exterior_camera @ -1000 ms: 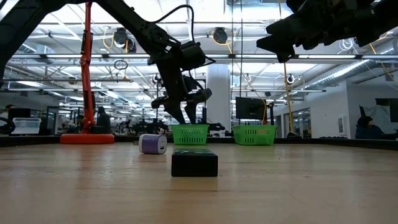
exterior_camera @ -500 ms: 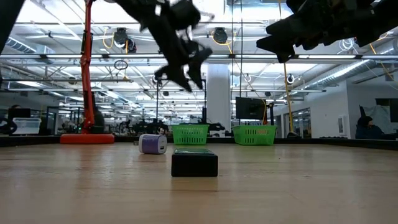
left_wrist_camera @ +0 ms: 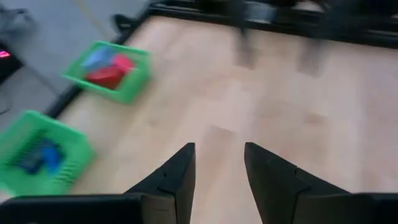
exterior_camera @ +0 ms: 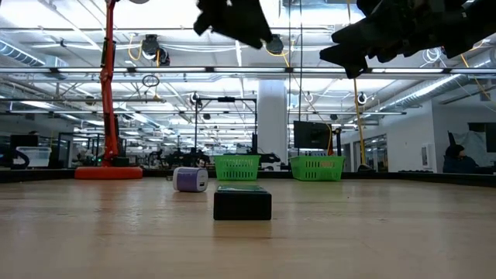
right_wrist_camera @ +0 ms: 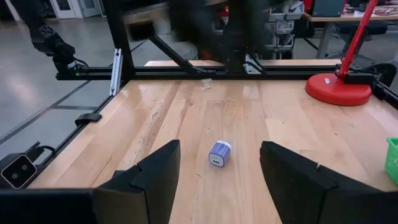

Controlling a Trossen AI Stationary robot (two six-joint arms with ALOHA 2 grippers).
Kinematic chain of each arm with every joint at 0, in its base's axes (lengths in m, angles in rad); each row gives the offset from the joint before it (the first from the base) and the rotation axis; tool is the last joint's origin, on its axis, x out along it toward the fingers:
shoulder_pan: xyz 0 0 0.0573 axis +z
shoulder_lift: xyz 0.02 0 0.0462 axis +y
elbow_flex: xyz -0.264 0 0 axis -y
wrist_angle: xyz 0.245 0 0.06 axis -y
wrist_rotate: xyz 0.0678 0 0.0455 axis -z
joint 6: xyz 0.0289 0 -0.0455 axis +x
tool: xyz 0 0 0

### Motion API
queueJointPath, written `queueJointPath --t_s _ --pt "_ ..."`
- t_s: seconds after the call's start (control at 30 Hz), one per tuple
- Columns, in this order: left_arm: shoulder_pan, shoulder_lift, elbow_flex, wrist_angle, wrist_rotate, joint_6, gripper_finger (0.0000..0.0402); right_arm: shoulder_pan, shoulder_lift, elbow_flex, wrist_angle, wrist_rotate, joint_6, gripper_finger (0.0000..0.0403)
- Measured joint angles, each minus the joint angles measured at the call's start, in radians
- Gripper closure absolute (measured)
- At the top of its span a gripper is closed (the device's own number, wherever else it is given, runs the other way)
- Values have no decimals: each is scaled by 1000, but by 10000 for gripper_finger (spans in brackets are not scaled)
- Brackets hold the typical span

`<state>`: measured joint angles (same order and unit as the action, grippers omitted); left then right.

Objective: Pick & Place Office items
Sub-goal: Put the black digital timer into the left green basket

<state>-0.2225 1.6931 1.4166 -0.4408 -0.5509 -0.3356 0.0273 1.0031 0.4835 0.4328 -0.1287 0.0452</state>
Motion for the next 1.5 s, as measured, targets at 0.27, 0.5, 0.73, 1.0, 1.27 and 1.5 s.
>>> queueJointPath --t_s 0.27,0.5,0.73,1.0,1.27,1.5 --pt "-211 7 0 25 0 -135 279 0 0 0 3 0 3 193" --pt "-312 44 1 27 28 -265 280 0 0 0 3 1 24 193" --pt "-342 162 1 55 108 -273 271 0 0 0 3 1 48 193" --pt "-297 297 0 39 122 -326 230 1 0 0 3 1 41 193" --pt "-225 331 0 23 333 -366 161 1 0 0 3 1 21 193" --pt "-214 331 0 27 368 -351 134 1 0 0 3 1 18 193"
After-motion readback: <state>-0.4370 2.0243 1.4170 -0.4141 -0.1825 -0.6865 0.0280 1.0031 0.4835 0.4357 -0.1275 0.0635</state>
